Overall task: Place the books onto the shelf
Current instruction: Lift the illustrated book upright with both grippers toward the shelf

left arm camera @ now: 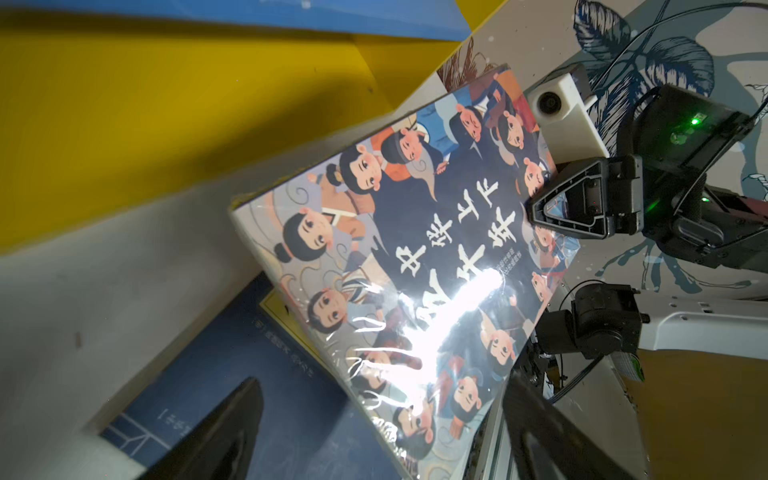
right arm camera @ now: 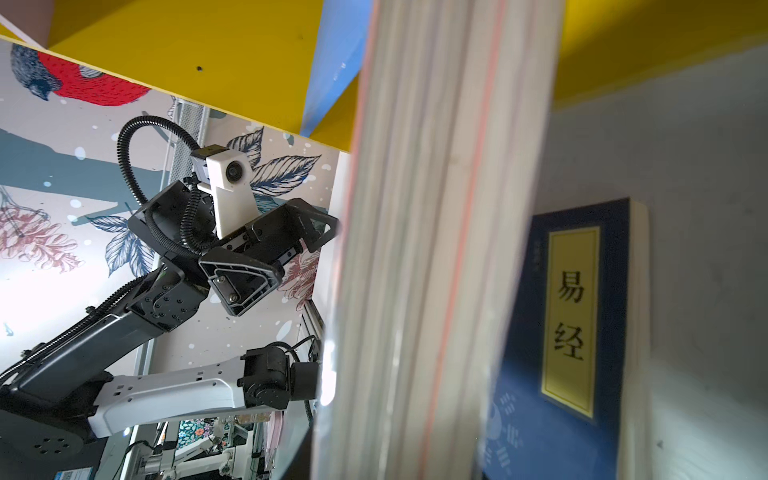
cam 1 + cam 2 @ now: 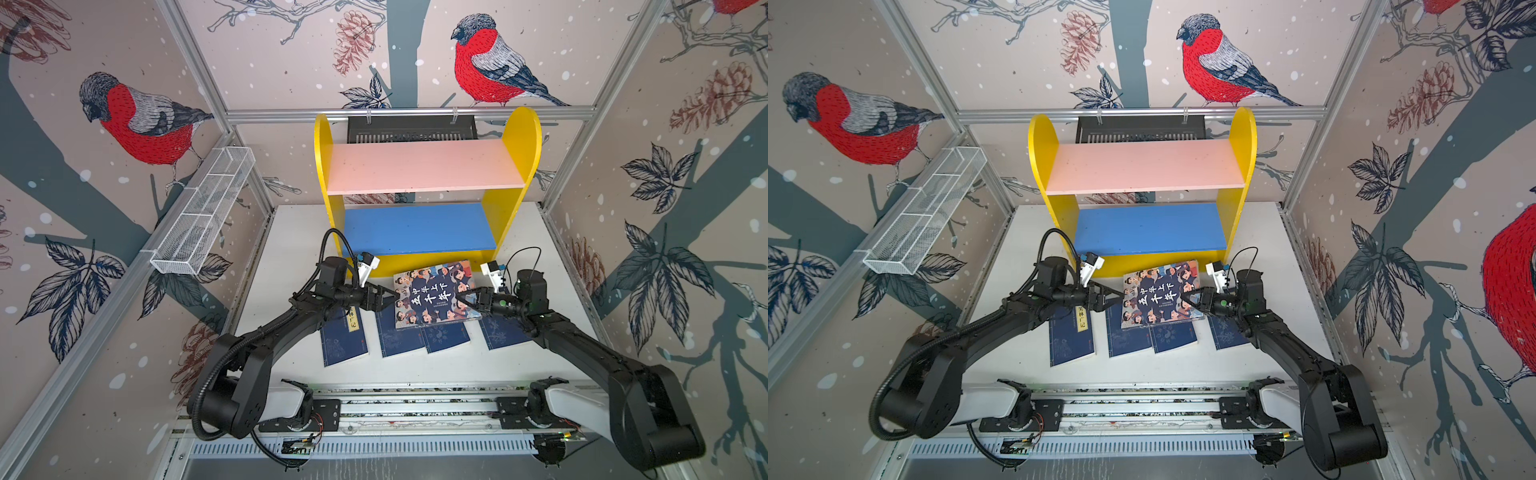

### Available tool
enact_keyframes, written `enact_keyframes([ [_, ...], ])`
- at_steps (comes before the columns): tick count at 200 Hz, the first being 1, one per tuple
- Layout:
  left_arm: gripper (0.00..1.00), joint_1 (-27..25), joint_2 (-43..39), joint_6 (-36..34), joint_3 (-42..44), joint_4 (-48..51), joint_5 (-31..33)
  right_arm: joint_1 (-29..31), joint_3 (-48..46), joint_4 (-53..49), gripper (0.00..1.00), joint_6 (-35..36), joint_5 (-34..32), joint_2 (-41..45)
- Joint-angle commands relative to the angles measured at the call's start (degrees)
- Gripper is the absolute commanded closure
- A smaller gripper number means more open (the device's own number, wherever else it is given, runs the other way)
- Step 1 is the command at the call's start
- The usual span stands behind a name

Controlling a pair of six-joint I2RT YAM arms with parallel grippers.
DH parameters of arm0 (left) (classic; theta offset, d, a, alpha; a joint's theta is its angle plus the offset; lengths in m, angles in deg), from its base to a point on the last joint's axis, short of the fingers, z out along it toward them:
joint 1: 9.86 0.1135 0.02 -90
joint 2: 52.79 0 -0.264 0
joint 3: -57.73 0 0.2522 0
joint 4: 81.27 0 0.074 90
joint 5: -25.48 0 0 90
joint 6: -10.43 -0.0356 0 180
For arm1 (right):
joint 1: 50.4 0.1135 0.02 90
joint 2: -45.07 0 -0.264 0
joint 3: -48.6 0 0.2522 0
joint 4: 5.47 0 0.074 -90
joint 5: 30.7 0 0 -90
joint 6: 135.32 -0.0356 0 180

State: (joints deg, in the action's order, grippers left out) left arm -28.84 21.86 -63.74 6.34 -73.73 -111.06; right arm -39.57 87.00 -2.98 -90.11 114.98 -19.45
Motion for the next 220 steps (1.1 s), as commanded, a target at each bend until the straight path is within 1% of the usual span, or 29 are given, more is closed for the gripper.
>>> enact_keyframes([
  [1,0.1,1.8,-2.9,-4.2,-1.7,5.8,-1.0,-0.1,2.1,1.9,0.97,-0.3,5.7,2.0],
  [10,0.1,3.1,-4.2,-4.2,-2.3,6.9,-2.0,-0.1,2.8,1.4,0.97,-0.4,6.4,2.7],
  [33,0.11,7.2,-7.0,-2.0,-4.1,8.3,-8.1,-0.2,5.0,0.3,0.98,-0.9,8.3,4.9],
  [43,0.11,8.6,-8.3,-2.2,-4.7,9.4,-10.3,-0.2,6.3,0.2,0.98,-1.6,8.8,6.0],
  [65,0.08,11.0,-10.8,-2.2,-5.0,10.6,-15.3,-0.1,9.6,0.1,0.98,-2.7,10.2,7.8],
  [87,0.05,11.6,-11.3,1.0,-4.8,7.7,-23.6,-0.1,13.0,-0.2,0.98,-2.9,11.0,8.5],
  [100,0.03,11.6,-11.2,5.8,-4.3,3.1,-27.4,0.0,14.8,-0.1,0.98,-3.3,11.1,8.4],
  [112,0.03,11.6,-11.0,9.2,-4.0,-0.8,-29.4,0.1,16.1,0.6,0.99,-3.8,11.3,8.3],
  [125,0.03,11.0,-10.8,11.3,-3.8,-3.2,-29.6,0.6,17.0,2.3,0.99,-4.9,11.2,8.1],
  [144,0.03,10.5,-10.2,16.2,-3.3,-8.3,-27.6,1.3,17.5,5.5,0.99,-6.9,11.1,7.7],
  [176,0.03,8.6,-8.4,30.6,-0.8,-27.0,-27.9,3.6,18.8,9.2,0.99,-8.5,10.7,6.4],
  [199,0.03,7.5,-6.7,41.2,1.0,-39.9,-25.5,5.4,19.6,10.6,0.99,-8.8,9.7,5.5],
  [210,0.05,7.3,-6.1,46.8,2.2,-47.5,-24.7,6.4,20.0,10.8,0.99,-8.8,9.3,4.9],
  [220,0.12,7.4,-5.8,50.9,2.7,-53.4,-24.6,7.1,20.3,11.0,0.99,-8.8,9.0,4.3],
])
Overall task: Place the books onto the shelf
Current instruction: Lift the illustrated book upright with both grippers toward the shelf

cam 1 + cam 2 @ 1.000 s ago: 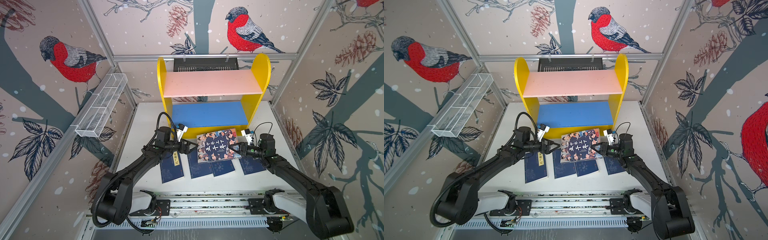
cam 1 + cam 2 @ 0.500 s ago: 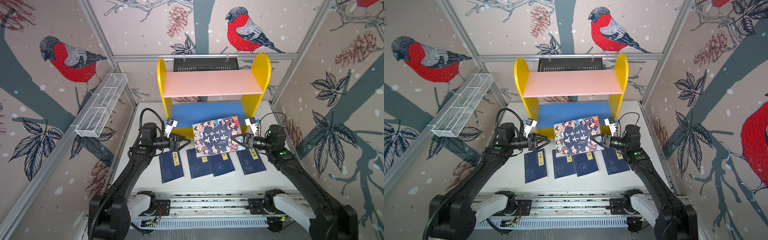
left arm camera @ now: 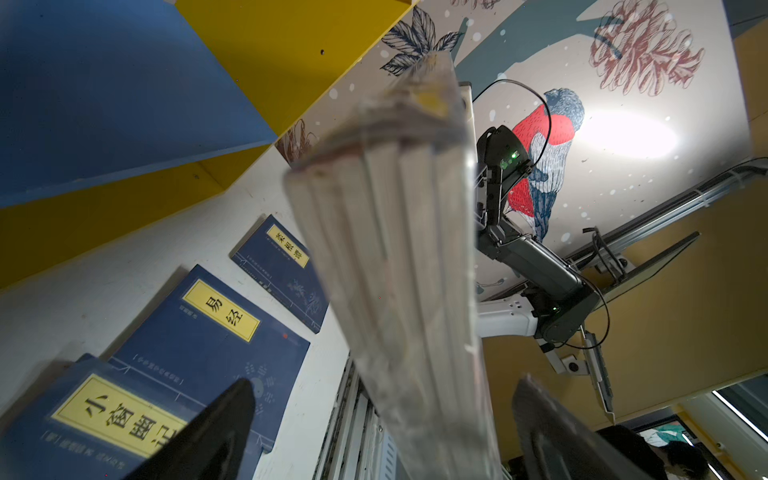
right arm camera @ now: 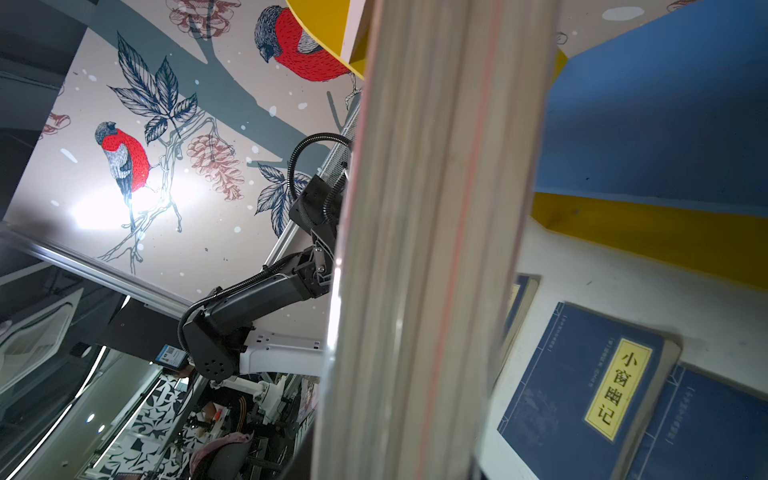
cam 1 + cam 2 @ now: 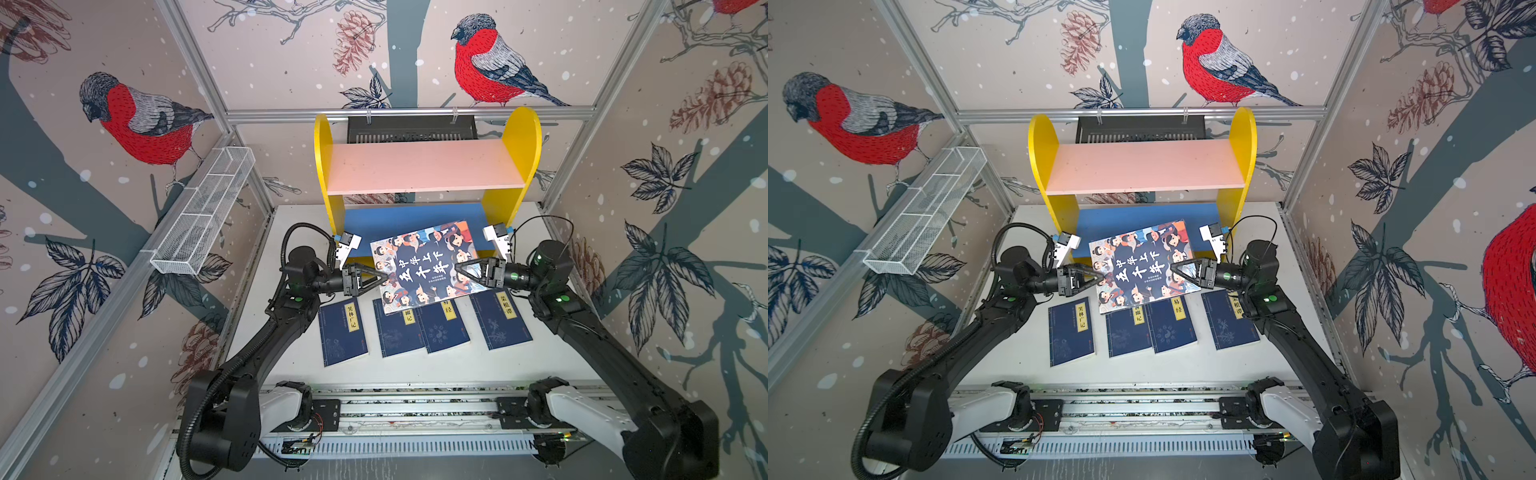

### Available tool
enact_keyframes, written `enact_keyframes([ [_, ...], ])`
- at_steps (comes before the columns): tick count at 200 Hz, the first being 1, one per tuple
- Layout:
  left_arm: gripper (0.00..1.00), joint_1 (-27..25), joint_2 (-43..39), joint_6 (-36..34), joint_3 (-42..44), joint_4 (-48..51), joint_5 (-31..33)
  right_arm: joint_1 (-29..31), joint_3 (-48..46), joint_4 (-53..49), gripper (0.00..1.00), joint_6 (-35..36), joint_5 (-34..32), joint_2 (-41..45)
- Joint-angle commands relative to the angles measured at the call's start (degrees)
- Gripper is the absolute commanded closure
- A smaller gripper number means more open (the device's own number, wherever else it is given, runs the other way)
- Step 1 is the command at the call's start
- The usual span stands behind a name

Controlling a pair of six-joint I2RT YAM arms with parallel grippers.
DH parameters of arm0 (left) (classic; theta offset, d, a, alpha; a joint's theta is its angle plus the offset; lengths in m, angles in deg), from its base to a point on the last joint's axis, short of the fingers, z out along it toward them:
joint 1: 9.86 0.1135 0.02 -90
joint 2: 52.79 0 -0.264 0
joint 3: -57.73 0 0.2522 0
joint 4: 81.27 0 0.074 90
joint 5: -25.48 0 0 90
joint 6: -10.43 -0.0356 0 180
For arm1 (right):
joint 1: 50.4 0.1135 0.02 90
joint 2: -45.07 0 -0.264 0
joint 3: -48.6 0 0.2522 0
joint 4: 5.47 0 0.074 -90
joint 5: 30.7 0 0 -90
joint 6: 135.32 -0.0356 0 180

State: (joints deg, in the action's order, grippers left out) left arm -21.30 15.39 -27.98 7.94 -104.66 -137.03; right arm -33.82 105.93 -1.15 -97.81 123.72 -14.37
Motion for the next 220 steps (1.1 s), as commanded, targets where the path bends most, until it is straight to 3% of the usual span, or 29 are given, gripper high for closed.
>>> enact_keyframes([
  [1,0.12,-0.2,0.6,15.4,1.1,-22.8,1.3,1.4,1.4,9.2,0.99,-1.1,0.2,-0.8],
  [40,0.48,-0.2,-0.7,18.1,-1.7,-22.0,1.1,3.9,2.0,9.9,0.99,-1.1,-1.5,-2.3],
  [70,0.58,-0.2,-2.2,17.2,-1.5,-18.6,1.4,5.8,2.2,11.8,0.99,-1.8,-2.8,-3.9],
  [106,1.0,-0.2,-3.1,14.2,-3.4,-13.2,1.5,7.4,3.9,12.3,0.95,-1.9,-4.3,-5.7],
  [124,1.0,-0.1,-2.9,14.3,-5.4,-13.0,0.8,7.6,4.8,12.4,0.77,-2.5,-5.1,-6.7],
  [140,1.0,0.1,-2.8,14.5,-7.2,-13.5,0.3,7.6,5.2,12.7,0.5,-2.9,-5.7,-7.2],
  [148,1.0,0.3,-2.9,14.9,-8.1,-14.1,0.0,7.7,5.2,12.6,0.42,-3.0,-5.8,-7.3],
  [194,1.0,1.5,-3.2,16.8,-12.5,-14.4,-0.7,7.3,4.5,12.7,0.29,-3.6,-5.6,-6.2],
  [220,1.0,2.0,-3.0,21.3,-13.3,-19.3,-1.2,7.0,4.5,12.3,0.29,-3.2,-4.6,-5.2],
])
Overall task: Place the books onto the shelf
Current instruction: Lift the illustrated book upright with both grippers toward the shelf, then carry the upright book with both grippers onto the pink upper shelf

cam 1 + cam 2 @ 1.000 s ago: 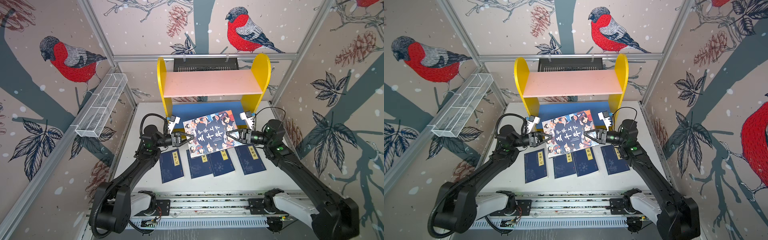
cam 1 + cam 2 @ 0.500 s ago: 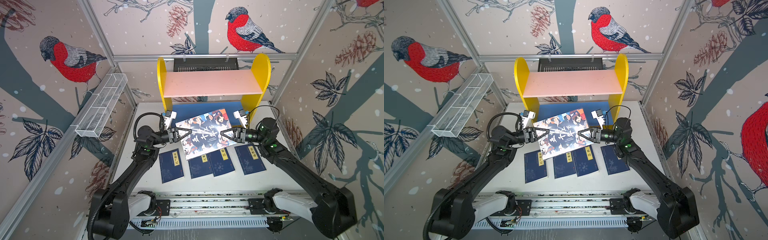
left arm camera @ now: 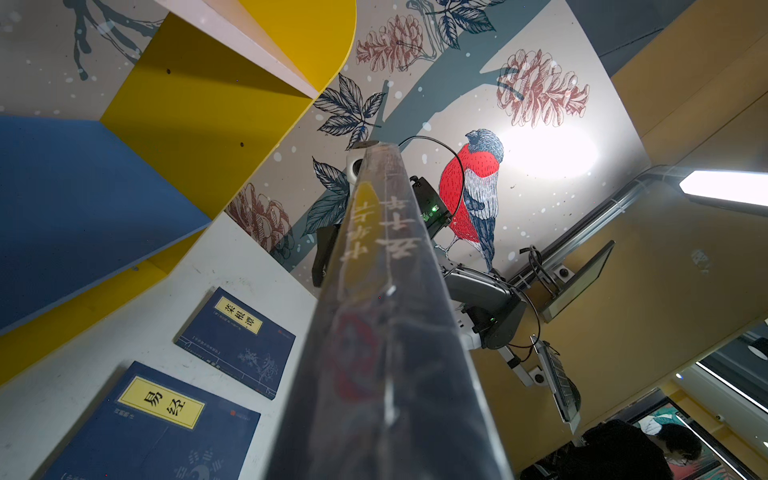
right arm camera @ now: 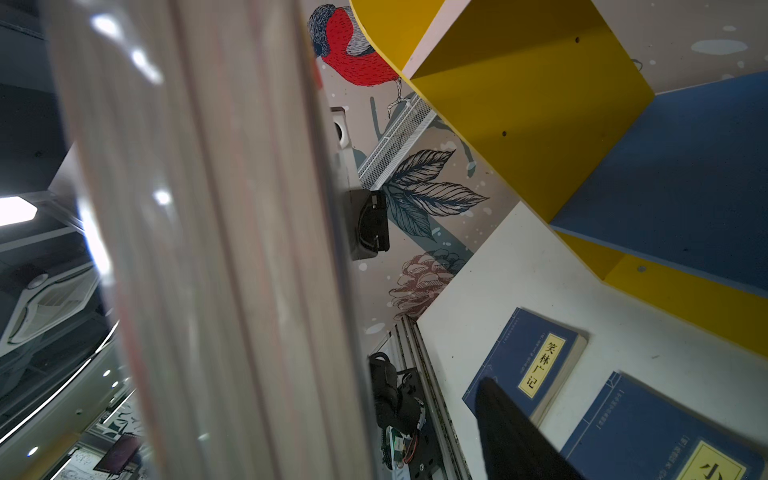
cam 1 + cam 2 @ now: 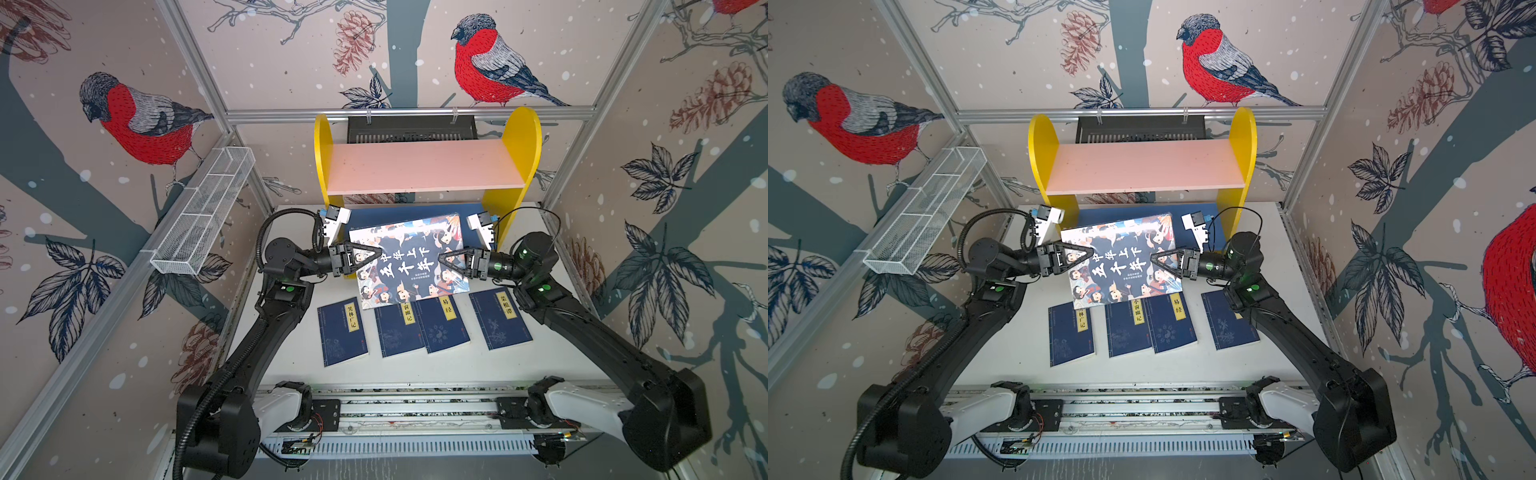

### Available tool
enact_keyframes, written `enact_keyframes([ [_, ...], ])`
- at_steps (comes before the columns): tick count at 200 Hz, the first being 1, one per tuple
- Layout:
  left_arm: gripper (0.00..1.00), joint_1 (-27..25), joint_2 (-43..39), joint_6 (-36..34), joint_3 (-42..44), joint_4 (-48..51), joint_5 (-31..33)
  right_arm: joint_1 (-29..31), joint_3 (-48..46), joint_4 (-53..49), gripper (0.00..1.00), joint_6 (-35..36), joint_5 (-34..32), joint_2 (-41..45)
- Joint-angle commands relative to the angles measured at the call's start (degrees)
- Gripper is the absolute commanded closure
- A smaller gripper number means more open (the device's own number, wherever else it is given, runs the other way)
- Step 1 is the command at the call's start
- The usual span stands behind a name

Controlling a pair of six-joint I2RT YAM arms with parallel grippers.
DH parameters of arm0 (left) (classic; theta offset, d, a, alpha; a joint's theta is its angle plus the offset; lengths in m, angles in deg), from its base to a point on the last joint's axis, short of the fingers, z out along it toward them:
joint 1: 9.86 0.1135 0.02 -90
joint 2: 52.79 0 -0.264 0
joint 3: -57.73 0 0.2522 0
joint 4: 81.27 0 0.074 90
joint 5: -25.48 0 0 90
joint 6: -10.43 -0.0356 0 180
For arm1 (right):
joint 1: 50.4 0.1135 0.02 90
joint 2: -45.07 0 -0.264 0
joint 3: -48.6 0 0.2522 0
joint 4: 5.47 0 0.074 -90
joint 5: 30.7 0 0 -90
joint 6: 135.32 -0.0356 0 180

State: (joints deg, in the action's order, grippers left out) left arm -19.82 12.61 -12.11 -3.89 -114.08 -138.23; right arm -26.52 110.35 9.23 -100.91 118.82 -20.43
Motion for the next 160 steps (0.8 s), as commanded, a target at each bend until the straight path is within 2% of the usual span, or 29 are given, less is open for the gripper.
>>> enact_keyframes([
  [1,1.0,0.5,-0.2,5.6,-1.5,-10.0,-0.1,-0.4,0.0,1.9,0.29,-0.1,0.3,0.9],
  [33,1.0,1.0,0.4,6.1,-2.7,-9.8,-0.8,-0.4,0.4,1.7,0.38,0.1,2.4,1.6],
  [42,1.0,1.0,0.8,6.1,-3.0,-9.5,-0.7,-0.4,0.7,1.3,0.43,0.4,2.8,1.5],
  [61,1.0,1.0,1.7,6.3,-3.9,-9.0,-0.1,-0.3,1.7,-0.4,0.6,1.5,3.5,0.7],
  [88,1.0,1.1,2.9,8.0,-5.2,-10.5,0.3,-0.1,2.9,-0.9,0.68,2.2,4.5,-0.4],
  [109,1.0,1.0,4.1,9.1,-6.2,-10.7,0.4,0.2,4.3,-0.8,0.72,2.2,5.1,-1.3],
  [134,1.0,1.2,4.9,9.4,-6.2,-10.7,0.7,0.5,6.9,-0.7,0.9,1.5,5.4,-2.6],
  [146,1.0,1.6,4.5,8.9,-5.8,-10.5,1.2,0.5,7.7,1.1,0.93,-0.2,5.4,-2.8],
  [160,0.8,1.9,3.9,8.1,-5.6,-10.3,1.5,0.5,8.9,2.7,0.97,-1.9,5.2,-2.9],
])
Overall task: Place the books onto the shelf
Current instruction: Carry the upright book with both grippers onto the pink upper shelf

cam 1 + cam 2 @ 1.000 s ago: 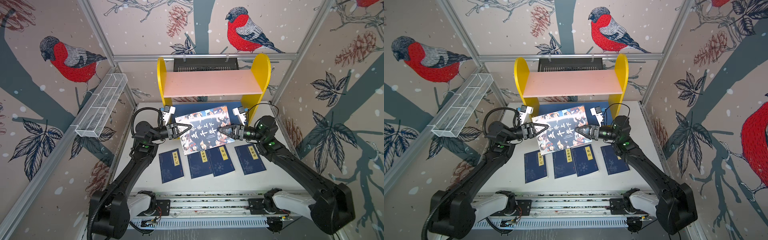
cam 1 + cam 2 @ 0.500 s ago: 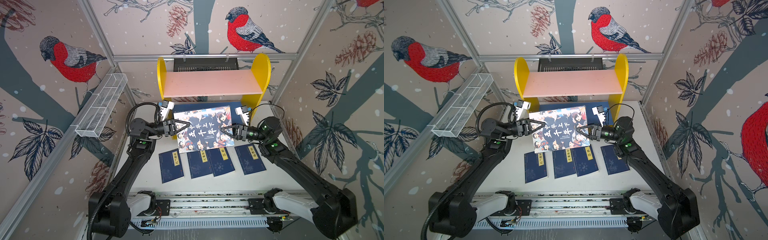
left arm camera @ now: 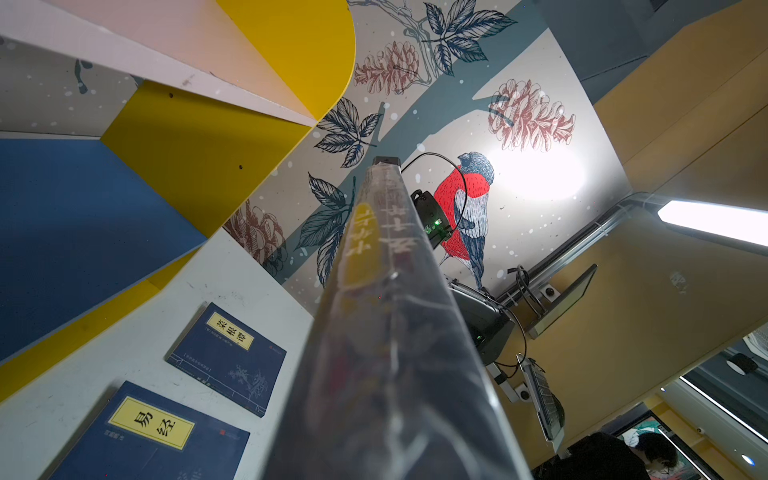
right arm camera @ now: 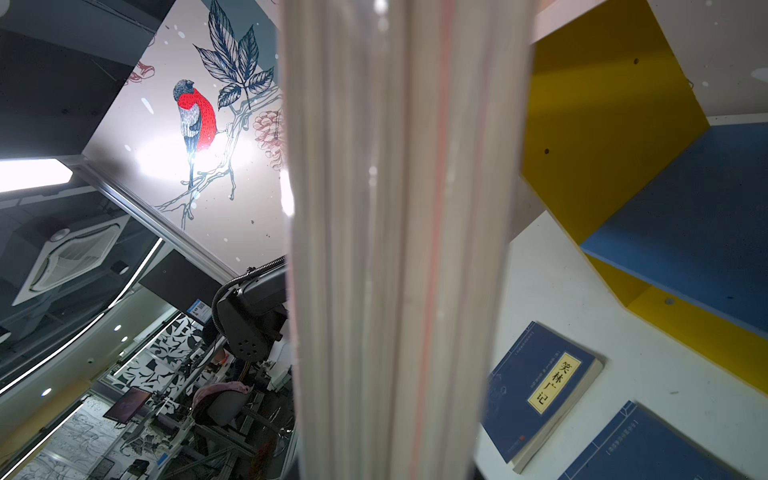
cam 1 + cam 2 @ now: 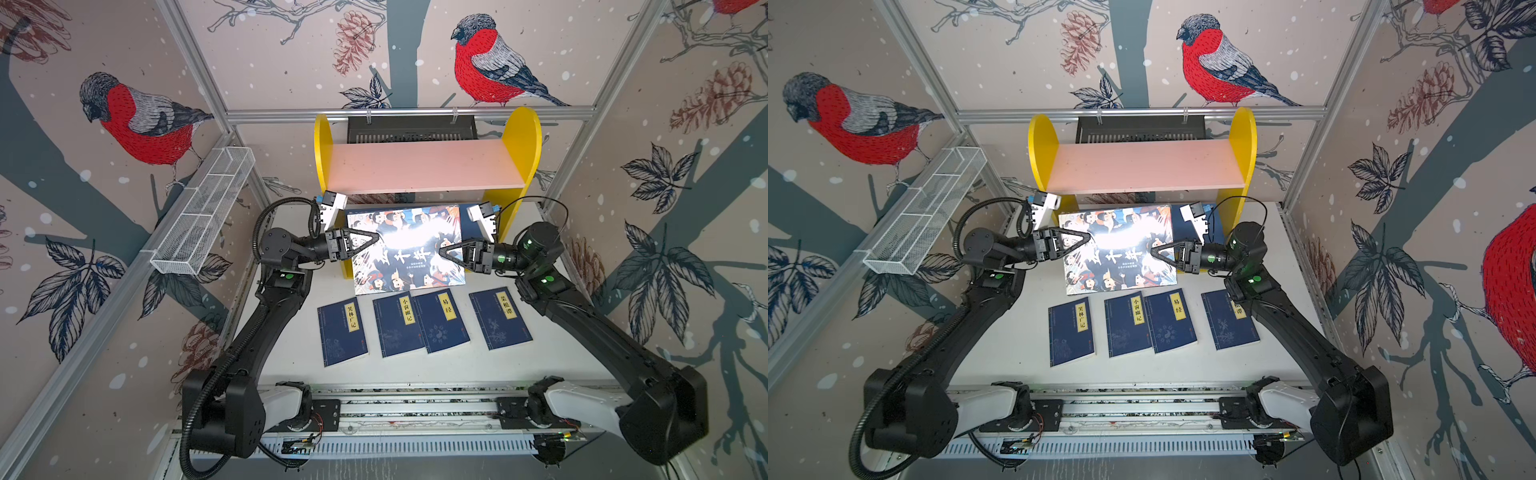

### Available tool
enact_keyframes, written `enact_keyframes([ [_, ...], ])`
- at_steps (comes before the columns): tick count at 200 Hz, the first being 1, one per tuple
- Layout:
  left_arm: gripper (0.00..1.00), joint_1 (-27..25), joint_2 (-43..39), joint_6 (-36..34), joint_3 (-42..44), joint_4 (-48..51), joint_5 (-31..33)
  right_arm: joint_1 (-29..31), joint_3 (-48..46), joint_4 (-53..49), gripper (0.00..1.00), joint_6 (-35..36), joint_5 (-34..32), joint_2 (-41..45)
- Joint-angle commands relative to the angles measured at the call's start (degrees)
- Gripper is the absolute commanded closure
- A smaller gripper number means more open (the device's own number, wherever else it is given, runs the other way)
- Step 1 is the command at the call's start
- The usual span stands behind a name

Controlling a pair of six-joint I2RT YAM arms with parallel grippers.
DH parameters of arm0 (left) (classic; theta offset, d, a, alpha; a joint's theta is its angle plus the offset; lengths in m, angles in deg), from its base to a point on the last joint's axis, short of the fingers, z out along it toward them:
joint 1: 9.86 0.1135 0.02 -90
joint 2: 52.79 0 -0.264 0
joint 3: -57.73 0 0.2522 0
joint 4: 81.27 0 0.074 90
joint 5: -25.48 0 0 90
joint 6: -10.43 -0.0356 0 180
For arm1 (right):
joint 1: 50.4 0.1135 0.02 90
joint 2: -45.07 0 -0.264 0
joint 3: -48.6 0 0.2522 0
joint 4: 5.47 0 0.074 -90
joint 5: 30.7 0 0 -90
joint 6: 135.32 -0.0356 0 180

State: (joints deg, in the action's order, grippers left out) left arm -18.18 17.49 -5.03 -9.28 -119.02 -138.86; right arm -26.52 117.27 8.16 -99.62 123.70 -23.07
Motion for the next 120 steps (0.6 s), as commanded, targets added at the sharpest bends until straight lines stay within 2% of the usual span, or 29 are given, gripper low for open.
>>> enact_keyframes([
  [1,0.78,0.3,-1.1,1.0,-0.2,-5.3,2.2,0.5,2.2,3.9,0.97,-3.3,0.3,-0.2],
  [22,0.43,1.0,-2.1,-1.2,-0.3,-2.8,2.2,0.3,5.0,4.1,0.98,-4.7,-0.2,-0.6],
  [34,0.31,2.0,-2.9,-2.7,-0.5,-0.1,2.3,0.0,6.6,4.1,0.99,-5.6,-0.6,-1.0],
  [82,0.2,6.9,-7.3,-7.8,-1.5,9.0,2.5,-1.5,12.4,8.0,0.99,-10.8,-0.8,-4.5],
  [100,0.2,7.4,-7.9,-8.0,-1.9,9.5,1.8,-2.4,14.4,10.7,0.99,-14.1,-1.3,-6.5],
  [120,0.2,10.7,-9.0,-10.4,-3.6,13.2,1.3,-4.1,18.6,10.3,0.99,-16.3,-1.4,-9.0],
])
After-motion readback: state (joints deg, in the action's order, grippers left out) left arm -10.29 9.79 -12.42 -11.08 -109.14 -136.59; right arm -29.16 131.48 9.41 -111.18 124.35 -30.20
